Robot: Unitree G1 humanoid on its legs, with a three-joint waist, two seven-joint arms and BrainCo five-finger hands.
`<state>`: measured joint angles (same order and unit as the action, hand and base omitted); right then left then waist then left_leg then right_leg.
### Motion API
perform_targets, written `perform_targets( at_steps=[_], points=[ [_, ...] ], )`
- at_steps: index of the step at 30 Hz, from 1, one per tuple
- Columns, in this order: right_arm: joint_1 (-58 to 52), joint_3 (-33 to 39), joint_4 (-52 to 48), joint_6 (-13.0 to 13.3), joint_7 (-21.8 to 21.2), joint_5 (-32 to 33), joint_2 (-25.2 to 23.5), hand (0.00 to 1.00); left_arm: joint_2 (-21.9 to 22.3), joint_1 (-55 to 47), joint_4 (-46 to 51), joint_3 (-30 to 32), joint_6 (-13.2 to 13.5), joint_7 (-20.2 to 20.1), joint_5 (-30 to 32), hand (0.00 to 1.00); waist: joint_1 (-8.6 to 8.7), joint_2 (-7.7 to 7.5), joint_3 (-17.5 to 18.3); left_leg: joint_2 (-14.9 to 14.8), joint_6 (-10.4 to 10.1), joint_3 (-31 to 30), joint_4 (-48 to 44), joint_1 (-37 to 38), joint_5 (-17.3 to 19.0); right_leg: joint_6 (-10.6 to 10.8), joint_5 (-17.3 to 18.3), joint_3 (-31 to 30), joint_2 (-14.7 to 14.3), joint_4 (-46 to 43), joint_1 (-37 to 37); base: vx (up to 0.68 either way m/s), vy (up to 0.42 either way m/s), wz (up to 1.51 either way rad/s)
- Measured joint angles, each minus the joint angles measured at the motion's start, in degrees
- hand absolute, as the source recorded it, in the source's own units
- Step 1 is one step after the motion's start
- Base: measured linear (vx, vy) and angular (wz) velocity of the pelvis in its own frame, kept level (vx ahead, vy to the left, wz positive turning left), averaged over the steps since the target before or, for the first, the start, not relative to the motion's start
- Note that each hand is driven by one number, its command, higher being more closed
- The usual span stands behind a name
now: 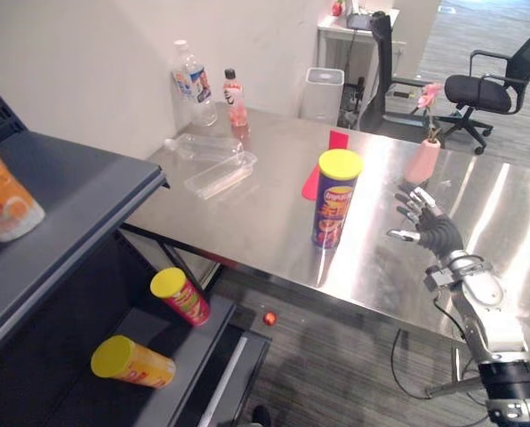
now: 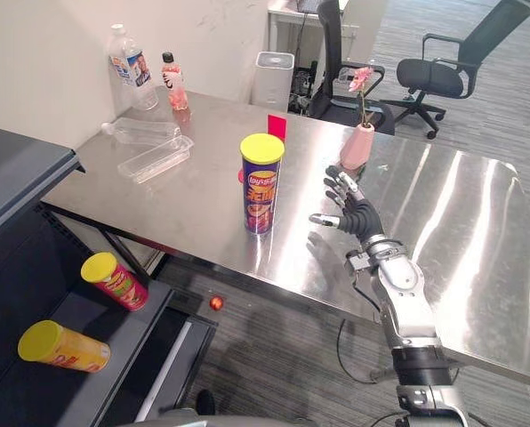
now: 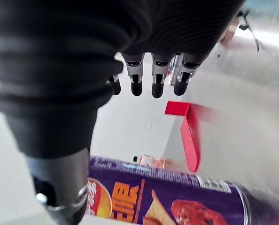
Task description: Put the gum and the chips on the shelf.
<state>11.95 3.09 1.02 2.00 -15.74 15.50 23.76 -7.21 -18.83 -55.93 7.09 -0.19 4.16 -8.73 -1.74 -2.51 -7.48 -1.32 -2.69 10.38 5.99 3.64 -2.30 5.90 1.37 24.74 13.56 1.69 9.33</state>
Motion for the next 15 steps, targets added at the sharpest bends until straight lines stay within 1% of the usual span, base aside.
perform_targets(
  at_steps=[3,6,11,15],
  points=[
    [1.0,-1.5,0.0,0.0,-1.0,-1.7,0.0,0.0,0.0,0.1,0.0,0.0,0.0,0.0,0.0,0.0,-0.09,-0.02,0.0,-0.1,0.0,-0.3,0.0,-0.3,-0.2,0.0,0.0,0.0,-0.1,0.0,-0.1,-0.01,-0.015,0.07],
    [2.0,-2.0,0.0,0.0,-2.2,-1.9,0.0,0.0,0.0,0.1,0.0,0.0,0.0,0.0,0.0,0.0,-0.16,-0.01,-0.1,-0.1,0.0,-0.3,0.0,-0.3,-0.2,0.0,0.0,0.0,-0.1,0.0,-0.1,0.0,0.0,0.0],
    [3.0,-3.7,0.0,-0.5,-2.4,-2.1,0.0,0.0,0.0,0.2,0.0,0.0,-0.2,0.0,0.0,0.0,-0.12,0.05,-0.1,-0.1,0.0,-0.2,0.0,-0.3,-0.2,0.0,0.0,0.0,-0.2,0.0,-0.1,0.0,0.0,0.0],
    [3.2,-4.2,0.1,-0.8,-2.5,-2.4,0.0,0.0,0.0,0.3,0.0,0.0,-0.4,-0.1,0.0,0.0,-0.39,0.12,-0.1,-0.2,-0.1,-0.3,0.0,-0.3,-0.2,0.0,0.0,0.0,-0.2,0.0,-0.1,0.0,0.0,0.0]
  ],
)
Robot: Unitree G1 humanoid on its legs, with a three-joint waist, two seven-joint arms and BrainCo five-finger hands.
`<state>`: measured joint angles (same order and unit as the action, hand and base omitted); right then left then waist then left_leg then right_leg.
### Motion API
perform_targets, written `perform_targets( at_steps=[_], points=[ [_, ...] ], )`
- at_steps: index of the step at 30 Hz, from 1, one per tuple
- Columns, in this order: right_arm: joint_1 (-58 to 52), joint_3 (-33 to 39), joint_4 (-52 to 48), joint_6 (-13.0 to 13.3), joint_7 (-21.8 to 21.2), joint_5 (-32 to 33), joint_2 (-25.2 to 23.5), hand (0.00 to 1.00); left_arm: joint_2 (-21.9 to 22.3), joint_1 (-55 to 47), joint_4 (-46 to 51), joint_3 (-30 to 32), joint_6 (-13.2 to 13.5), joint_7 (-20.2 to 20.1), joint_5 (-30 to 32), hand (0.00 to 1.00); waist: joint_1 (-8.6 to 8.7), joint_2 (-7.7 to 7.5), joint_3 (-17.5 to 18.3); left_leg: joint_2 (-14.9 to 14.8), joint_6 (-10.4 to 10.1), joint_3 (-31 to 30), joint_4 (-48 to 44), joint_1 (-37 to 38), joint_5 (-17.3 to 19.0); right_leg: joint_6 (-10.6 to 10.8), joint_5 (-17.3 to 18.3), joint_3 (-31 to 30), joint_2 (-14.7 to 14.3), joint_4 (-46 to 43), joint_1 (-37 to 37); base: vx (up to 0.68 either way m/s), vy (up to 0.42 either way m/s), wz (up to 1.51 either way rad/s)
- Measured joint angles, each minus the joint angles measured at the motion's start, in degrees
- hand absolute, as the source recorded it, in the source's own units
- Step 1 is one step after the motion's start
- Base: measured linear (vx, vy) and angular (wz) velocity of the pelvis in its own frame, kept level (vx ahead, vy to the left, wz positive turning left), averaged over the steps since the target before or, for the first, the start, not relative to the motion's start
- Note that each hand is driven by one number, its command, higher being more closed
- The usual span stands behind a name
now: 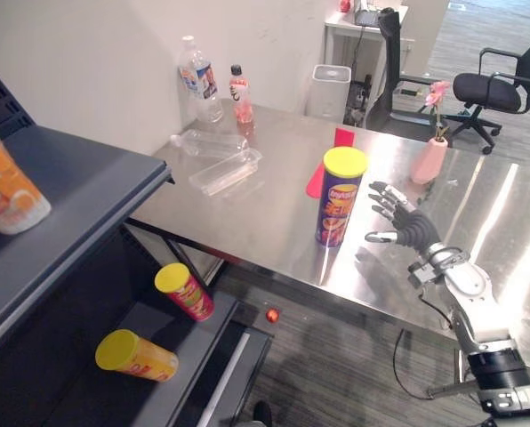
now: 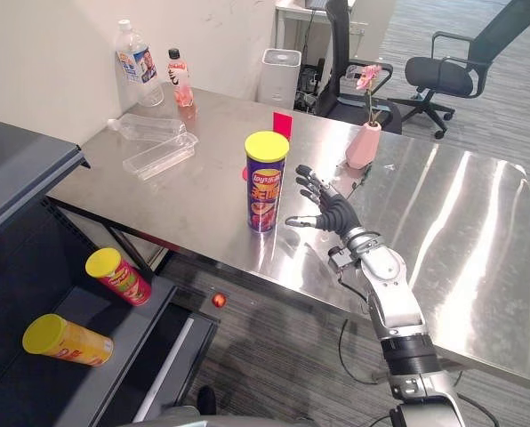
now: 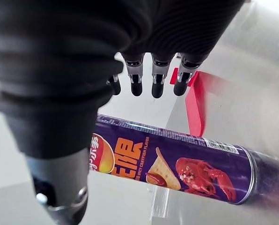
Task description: Put the gum and the chips on the shelf.
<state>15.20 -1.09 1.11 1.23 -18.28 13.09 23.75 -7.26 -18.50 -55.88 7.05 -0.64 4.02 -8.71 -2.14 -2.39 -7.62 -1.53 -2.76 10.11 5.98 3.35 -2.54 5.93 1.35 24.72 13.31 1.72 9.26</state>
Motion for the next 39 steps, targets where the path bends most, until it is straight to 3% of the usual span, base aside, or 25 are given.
perform_targets(
  at_steps=[13,39],
  points=[
    [5.5,-1.1,6.6,0.1,0.5,-4.2,0.0,0.0,-0.1,0.3,0.9,-0.5,-0.4,-0.3,-0.2,0.0,-0.3,0.17,-1.3,0.1,0.0,-1.4,0.0,0.1,-0.5,0.2,0.1,0.6,0.0,0.0,0.9,0.0,-0.005,0.05],
    [11.7,-1.8,13.6,0.2,0.8,-6.4,1.2,0.0,-0.2,0.3,2.4,-2.0,-1.3,-0.5,-0.2,0.0,-1.49,0.77,-1.9,0.2,0.0,-3.2,0.0,-0.1,-1.2,0.8,0.5,2.1,-0.1,0.0,1.8,0.0,-0.003,0.02]
  ],
)
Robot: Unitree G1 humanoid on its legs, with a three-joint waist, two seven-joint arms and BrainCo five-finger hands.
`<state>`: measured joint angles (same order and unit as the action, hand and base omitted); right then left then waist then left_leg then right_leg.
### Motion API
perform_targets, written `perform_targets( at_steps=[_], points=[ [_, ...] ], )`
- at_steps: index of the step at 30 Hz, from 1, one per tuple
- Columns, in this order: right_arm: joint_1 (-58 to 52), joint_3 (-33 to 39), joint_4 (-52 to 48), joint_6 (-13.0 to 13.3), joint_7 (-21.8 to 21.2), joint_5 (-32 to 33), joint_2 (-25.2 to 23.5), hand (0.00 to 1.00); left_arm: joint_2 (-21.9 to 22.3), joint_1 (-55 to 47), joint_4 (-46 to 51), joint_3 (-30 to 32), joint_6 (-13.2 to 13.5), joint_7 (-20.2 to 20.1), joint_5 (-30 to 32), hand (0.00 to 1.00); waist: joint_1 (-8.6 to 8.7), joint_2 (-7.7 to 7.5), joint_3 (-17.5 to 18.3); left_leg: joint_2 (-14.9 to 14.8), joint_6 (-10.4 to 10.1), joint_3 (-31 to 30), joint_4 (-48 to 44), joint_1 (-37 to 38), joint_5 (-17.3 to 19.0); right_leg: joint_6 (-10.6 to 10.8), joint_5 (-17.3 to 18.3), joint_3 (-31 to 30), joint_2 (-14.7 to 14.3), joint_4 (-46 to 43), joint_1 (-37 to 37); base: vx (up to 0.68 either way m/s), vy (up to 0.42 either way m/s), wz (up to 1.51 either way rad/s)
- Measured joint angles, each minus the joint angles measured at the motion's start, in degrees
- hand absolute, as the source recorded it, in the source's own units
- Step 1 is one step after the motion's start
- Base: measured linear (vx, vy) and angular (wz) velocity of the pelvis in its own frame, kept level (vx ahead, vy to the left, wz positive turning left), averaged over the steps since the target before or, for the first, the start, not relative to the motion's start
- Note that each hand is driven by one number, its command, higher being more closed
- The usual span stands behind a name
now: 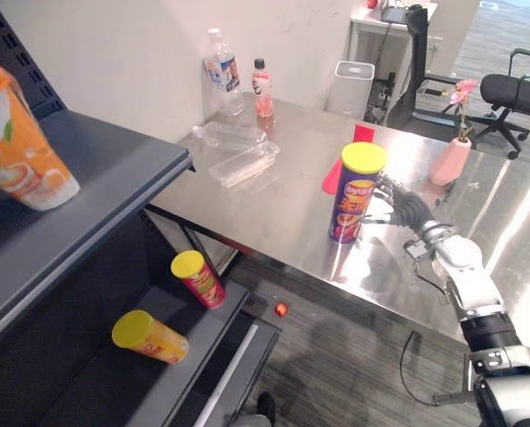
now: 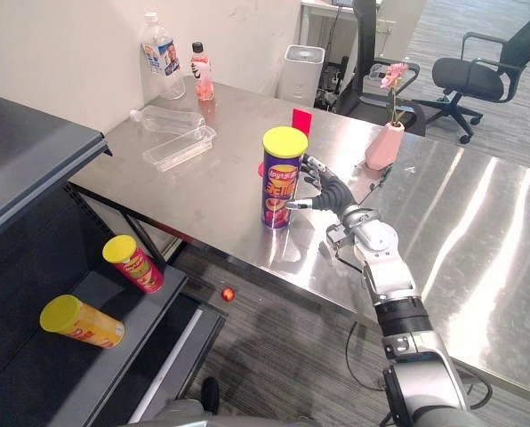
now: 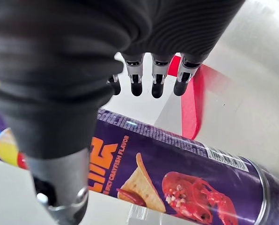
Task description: Put the gum and the chips on the shelf.
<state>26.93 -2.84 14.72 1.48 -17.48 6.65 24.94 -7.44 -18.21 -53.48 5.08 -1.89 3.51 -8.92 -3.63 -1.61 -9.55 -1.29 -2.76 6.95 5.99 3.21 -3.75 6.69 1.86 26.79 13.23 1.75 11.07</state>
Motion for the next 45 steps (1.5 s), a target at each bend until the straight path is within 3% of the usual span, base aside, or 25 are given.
perform_targets(
  at_steps=[20,21,45],
  points=[
    [2.3,-1.1,2.1,0.0,0.3,-0.2,0.0,0.0,0.0,0.0,1.6,-0.3,-0.1,0.0,0.0,0.0,-1.18,0.02,-1.1,0.2,-0.1,-1.3,0.0,-0.3,-0.2,0.3,0.2,1.4,0.0,0.0,0.5,0.01,-0.002,0.03],
    [2.3,-1.5,2.1,0.0,0.3,-0.2,0.0,1.0,0.0,0.0,1.6,-0.3,-0.1,0.0,0.0,0.0,-1.2,0.02,-1.1,0.2,-0.1,-1.5,0.0,-0.3,-0.2,0.3,0.2,1.5,0.0,0.0,0.5,0.0,0.0,0.0],
    [2.9,-2.1,2.4,0.5,1.9,-2.2,0.0,1.0,0.2,0.0,1.6,-0.3,-0.6,0.0,-2.0,0.0,-1.28,0.03,-1.2,0.2,-0.1,-2.2,0.0,-0.9,-0.6,0.3,0.2,2.0,-0.1,-0.1,0.4,0.0,0.0,0.01]
  ],
)
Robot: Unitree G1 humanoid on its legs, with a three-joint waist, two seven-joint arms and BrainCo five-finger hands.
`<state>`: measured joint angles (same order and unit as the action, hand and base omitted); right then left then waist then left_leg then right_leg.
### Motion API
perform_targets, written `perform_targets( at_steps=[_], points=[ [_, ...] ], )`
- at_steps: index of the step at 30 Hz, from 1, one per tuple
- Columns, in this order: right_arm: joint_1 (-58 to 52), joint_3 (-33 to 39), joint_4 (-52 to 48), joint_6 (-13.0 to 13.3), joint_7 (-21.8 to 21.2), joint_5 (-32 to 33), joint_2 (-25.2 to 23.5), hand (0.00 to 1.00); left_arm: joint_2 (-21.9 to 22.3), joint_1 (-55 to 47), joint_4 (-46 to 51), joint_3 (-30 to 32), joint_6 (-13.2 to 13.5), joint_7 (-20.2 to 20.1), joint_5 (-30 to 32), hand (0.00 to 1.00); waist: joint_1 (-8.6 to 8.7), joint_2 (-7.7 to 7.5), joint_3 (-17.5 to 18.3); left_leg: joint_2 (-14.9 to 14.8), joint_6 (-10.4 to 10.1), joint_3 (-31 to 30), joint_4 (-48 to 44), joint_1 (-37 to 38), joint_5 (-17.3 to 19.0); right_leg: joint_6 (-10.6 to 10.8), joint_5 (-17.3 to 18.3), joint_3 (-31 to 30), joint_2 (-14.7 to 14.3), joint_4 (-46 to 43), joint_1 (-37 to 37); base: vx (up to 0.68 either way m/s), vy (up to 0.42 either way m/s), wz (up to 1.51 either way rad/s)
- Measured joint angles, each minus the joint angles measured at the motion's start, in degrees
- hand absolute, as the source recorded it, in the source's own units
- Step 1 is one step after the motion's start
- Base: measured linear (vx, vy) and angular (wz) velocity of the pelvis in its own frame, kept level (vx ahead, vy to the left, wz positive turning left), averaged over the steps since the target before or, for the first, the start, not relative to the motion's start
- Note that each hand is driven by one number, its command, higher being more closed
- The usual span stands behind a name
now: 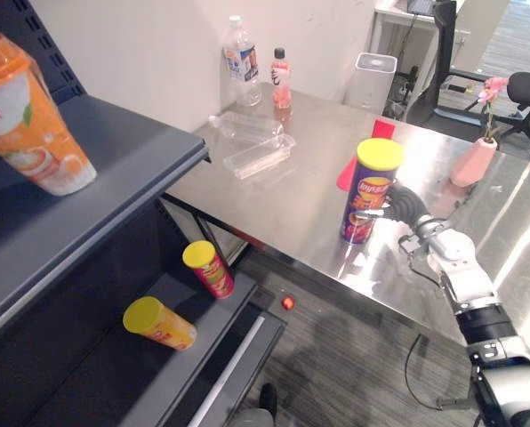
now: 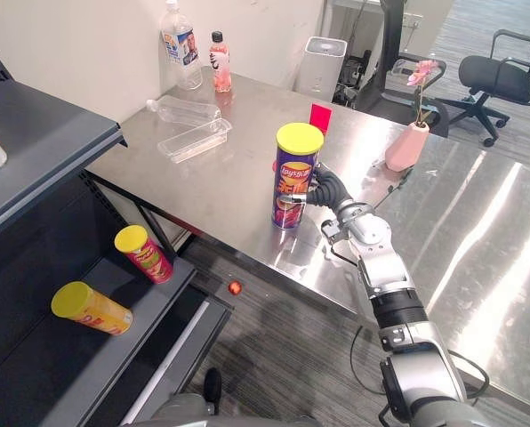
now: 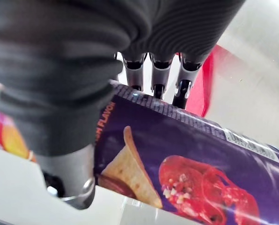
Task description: Put the gum and the chips on the shelf.
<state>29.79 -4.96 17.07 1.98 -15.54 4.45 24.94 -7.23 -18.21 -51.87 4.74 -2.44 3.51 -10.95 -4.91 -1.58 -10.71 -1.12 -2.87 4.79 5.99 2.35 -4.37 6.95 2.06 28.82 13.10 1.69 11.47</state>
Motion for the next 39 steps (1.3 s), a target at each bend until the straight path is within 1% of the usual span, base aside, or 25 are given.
perform_targets(
  at_steps=[4,6,9,12,14,16,18,21,23,25,30,34,37,39],
  points=[
    [0.1,0.0,0.0,0.0,0.4,0.1,0.0,1.0,0.0,0.0,0.4,0.0,-0.3,0.0,0.0,0.0,0.0,0.0,0.0,-0.1,0.0,0.5,0.0,0.0,0.0,0.0,0.0,-0.5,0.0,0.0,-0.2,0.0,0.0,-0.06],
    [0.1,0.0,-0.7,0.0,1.4,0.2,0.2,1.0,0.0,0.0,0.4,0.1,-0.4,0.1,0.0,0.0,0.15,-0.01,0.0,-0.1,0.0,0.8,0.0,0.1,0.0,0.0,0.0,-0.8,0.0,0.0,-0.2,0.0,0.0,-0.05],
    [0.1,0.1,-3.0,0.0,1.9,0.7,1.8,1.0,0.0,0.0,0.4,0.1,-0.6,0.1,-0.1,0.0,0.37,0.0,0.0,-0.2,0.0,1.0,0.0,0.2,0.0,0.1,-0.1,-1.0,-0.1,0.0,-0.3,0.01,-0.002,-0.04],
    [0.1,1.3,-8.2,-0.1,2.0,2.5,3.2,1.0,0.0,0.0,0.4,0.1,-0.7,0.3,-0.1,0.0,0.63,-0.02,0.1,-0.7,-0.1,1.6,0.0,0.4,0.0,0.1,-0.1,-1.8,-0.3,-0.2,-0.5,0.01,-0.008,-0.11],
    [0.1,3.9,-13.4,-0.1,1.8,3.8,3.6,1.0,-0.1,0.0,0.5,0.2,-0.7,0.5,-0.1,0.0,0.57,-0.02,0.1,-1.4,-0.1,2.8,0.0,0.7,0.1,0.1,-0.1,-4.4,-0.6,-1.0,-1.5,0.0,-0.006,-0.28],
    [0.1,5.2,-16.2,0.0,1.8,5.7,4.5,1.0,-0.3,-0.2,0.4,0.2,-0.7,0.6,-0.1,0.0,1.39,0.01,0.2,-1.7,-0.3,3.0,0.0,0.7,-0.1,0.1,-0.1,-4.7,-0.9,-1.1,-1.7,-0.02,-0.022,-0.14],
    [-0.2,5.7,-18.6,0.0,1.3,6.9,6.0,1.0,-0.3,-0.3,0.4,0.2,-0.7,0.8,-0.1,0.0,1.65,0.07,0.2,-2.4,-0.6,4.0,0.0,0.6,-0.3,0.0,0.0,-6.1,-1.4,-1.7,-2.5,-0.05,-0.033,-0.23],
    [-1.5,6.6,-19.7,0.0,1.1,7.4,6.1,1.0,-0.7,-0.3,0.0,0.2,-0.7,0.8,0.0,0.0,2.37,0.05,0.3,-3.1,-1.0,4.1,0.0,0.5,-0.6,-0.1,0.0,-6.5,-1.9,-1.8,-3.0,-0.06,-0.029,-0.09],
    [-3.6,6.9,-20.6,-0.2,1.1,7.5,6.1,1.0,-1.0,-0.4,-0.8,0.2,-0.7,0.8,0.0,0.0,2.65,-0.08,1.6,-3.7,-1.3,4.1,0.0,-0.4,-1.0,-0.1,0.1,-6.7,-2.5,-1.8,-3.9,-0.06,-0.035,-0.04],
    [-5.1,6.9,-21.3,-0.3,-0.2,8.1,6.1,1.0,-1.3,-0.4,-0.8,0.2,-0.7,0.8,0.0,0.0,2.66,-0.27,1.9,-4.3,-1.7,4.2,0.0,-0.4,-1.3,-0.1,0.0,-7.0,-3.1,-1.9,-4.1,-0.05,-0.05,-0.04],
    [-7.6,6.9,-23.6,-0.6,-1.5,9.6,6.1,1.0,-1.6,-0.7,-1.2,0.2,-0.7,0.9,0.0,0.0,2.86,-0.43,3.1,-5.4,-2.1,4.1,0.0,-0.5,-1.7,-0.1,0.0,-7.1,-4.1,-1.8,-4.2,-0.03,-0.034,-0.01],
    [-8.1,6.9,-23.6,-0.6,-2.2,9.6,6.1,1.0,-1.7,-0.9,-1.8,0.2,-0.7,1.4,0.0,0.0,2.98,-0.48,4.1,-5.7,-2.2,4.1,0.0,-0.5,-1.8,-0.1,0.0,-7.2,-4.2,-1.7,-4.2,0.0,0.0,0.0],
    [-10.0,6.9,-23.6,-0.6,-2.2,9.6,6.0,1.0,-1.7,-1.4,-1.8,0.3,-0.7,2.2,-0.1,0.0,2.91,-0.8,5.3,-5.7,-2.2,4.0,0.0,-1.1,-1.8,-0.1,0.0,-7.0,-4.5,-1.6,-4.4,0.0,-0.012,0.02],
    [-10.1,6.9,-23.6,-0.8,-2.2,9.6,6.0,1.0,-1.5,-1.6,-1.8,0.8,-0.7,2.4,-0.1,0.0,2.96,-0.85,5.4,-5.7,-2.2,4.0,0.0,-1.1,-1.8,-0.1,0.0,-7.0,-4.5,-1.6,-4.4,0.0,0.0,0.0]
  ],
)
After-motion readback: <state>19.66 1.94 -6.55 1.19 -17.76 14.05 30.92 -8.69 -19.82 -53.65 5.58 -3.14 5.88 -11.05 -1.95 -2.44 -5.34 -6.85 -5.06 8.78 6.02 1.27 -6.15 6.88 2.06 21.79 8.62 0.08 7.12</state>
